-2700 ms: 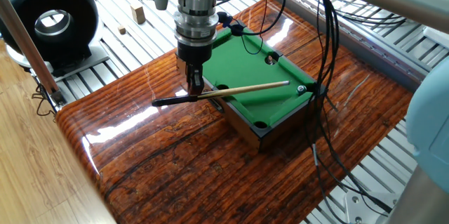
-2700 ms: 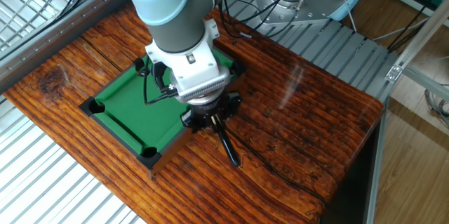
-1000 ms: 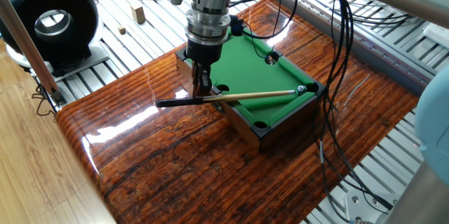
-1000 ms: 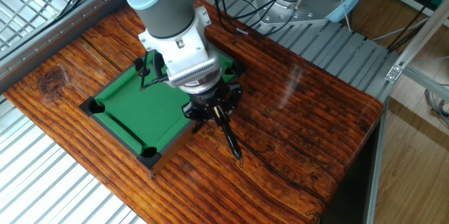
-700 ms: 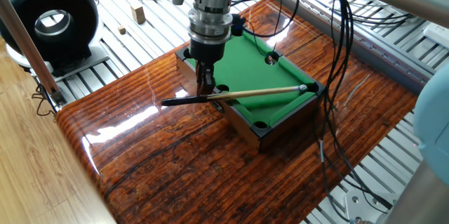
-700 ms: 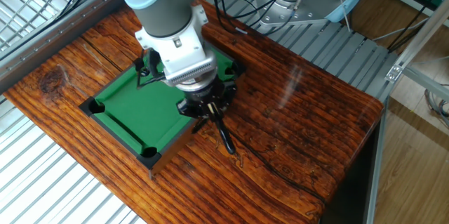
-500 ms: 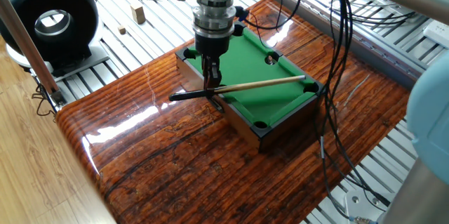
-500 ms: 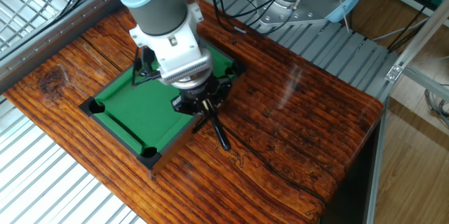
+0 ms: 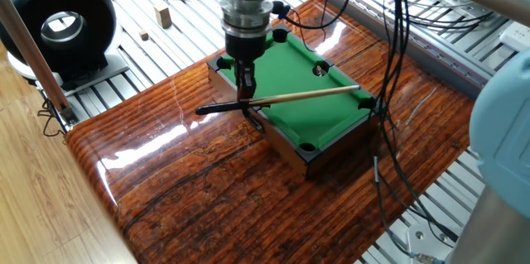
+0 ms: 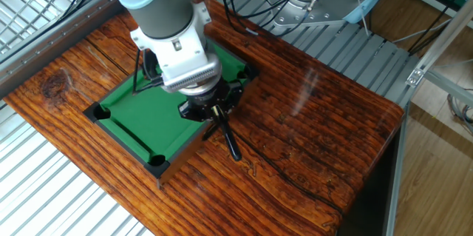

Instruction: Hit the pool ball

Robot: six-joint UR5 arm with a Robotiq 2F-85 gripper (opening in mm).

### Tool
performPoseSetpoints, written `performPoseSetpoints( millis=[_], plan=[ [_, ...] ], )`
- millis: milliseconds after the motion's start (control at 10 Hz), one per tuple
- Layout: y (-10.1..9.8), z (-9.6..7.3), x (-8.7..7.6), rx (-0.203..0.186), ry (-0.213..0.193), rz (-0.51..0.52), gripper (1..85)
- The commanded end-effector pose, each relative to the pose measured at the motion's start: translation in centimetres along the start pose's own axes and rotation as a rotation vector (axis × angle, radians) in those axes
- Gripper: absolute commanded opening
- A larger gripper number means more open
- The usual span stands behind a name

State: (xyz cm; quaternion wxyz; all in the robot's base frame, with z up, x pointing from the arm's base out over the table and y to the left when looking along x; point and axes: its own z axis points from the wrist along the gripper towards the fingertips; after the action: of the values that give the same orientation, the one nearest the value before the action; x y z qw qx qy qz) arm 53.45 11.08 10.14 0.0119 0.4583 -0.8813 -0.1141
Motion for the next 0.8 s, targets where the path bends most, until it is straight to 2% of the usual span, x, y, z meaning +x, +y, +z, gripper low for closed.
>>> performPoseSetpoints(
  millis=[0, 100, 200, 300, 400, 600, 700],
  plan=[
    [-3.0, -1.6, -2.2, 0.083, -0.057, 0.195, 1.0],
    [-4.4, -3.2, -1.8, 0.121, -0.036, 0.266, 1.0],
    [-6.6, -5.0, -1.9, 0.183, -0.032, 0.304, 1.0],
    [-8.8, -6.5, -2.8, 0.247, -0.065, 0.338, 1.0],
    [-9.1, -6.8, -3.0, 0.25, -0.08, 0.409, 1.0],
    [-11.4, -6.9, -3.1, 0.314, -0.09, 0.445, 1.0],
    [-12.4, -6.5, -3.4, 0.328, -0.093, 0.467, 1.0]
  ],
)
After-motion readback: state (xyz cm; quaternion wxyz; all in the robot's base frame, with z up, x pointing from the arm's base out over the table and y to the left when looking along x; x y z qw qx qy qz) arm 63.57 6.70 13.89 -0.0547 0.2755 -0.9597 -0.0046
